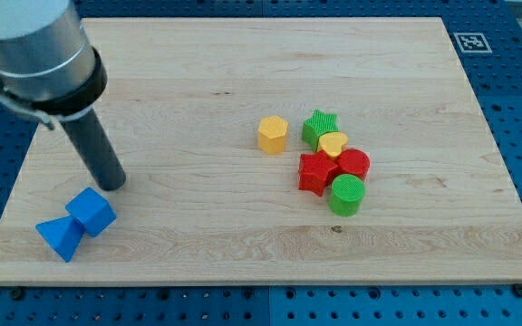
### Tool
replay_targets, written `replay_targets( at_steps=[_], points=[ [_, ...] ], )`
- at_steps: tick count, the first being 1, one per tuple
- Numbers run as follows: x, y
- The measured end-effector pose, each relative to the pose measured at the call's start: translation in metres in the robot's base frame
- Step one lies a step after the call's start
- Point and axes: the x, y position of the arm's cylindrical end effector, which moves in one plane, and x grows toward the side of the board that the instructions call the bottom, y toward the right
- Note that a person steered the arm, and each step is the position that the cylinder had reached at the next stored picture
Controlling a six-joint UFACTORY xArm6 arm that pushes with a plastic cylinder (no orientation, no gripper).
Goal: Place the blue cube to the right of the blue triangle
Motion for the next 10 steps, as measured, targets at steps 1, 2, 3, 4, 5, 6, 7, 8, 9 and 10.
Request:
replay_targets(
  at_steps=[1, 2, 3, 4, 5, 6, 7, 8, 9, 10],
  points=[
    [-0.011, -0.041],
    [-0.008, -0.075],
    [0.0, -0.071],
    [0.025, -0.057],
    [0.025, -0.039],
    [0.025, -0.032],
    [0.025, -0.014],
    [0.025, 0.001],
    [0.03, 0.002],
    [0.043, 0.002]
  ],
)
